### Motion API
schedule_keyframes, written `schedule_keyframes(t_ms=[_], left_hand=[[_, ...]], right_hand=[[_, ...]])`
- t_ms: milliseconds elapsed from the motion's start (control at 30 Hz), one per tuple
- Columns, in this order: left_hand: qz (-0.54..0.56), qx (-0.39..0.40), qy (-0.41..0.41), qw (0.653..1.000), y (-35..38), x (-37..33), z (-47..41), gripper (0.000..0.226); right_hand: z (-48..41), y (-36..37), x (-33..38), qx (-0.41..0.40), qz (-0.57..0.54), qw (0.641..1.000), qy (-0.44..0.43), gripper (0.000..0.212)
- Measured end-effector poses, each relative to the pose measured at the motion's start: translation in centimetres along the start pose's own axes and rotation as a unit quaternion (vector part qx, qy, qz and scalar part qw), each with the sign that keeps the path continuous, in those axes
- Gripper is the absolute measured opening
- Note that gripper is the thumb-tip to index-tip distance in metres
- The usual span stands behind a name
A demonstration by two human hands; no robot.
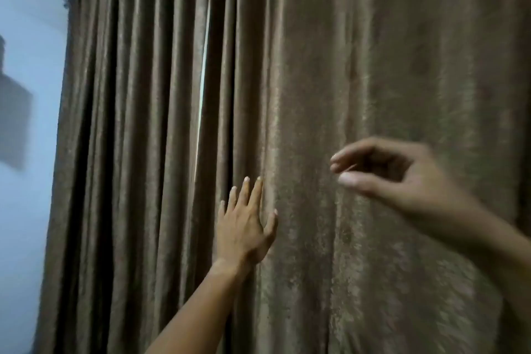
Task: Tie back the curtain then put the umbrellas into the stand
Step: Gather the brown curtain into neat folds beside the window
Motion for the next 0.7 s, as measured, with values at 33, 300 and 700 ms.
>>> schedule_keyframes(t_ms=[33,300,700], left_hand=[[0.001,0.016,-0.006,1.000,0.8,1.4,-0.3,0.072],[0.080,0.053,-0.092,0.991,12.6,15.7,-3.8,0.061],[0.195,-0.083,-0.213,0.954,20.9,22.7,-5.5,0.074]], right_hand=[[-0.4,2.4,-3.4,0.020,0.015,0.999,0.035,0.017],[-7.2,20.3,-26.5,0.214,0.189,0.957,0.044,0.026],[-13.9,29.0,-34.8,0.300,0.443,0.824,-0.186,0.050]])
Point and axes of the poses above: each hand's wrist, its own z-axis away from the middle knuckle, its own y-axis out of the palm, x = y × z, the point moved 7 cm from there along -z, towards the middle knuckle, and after that the axes turned 8 degrees about -y, right-handed, at the moved point
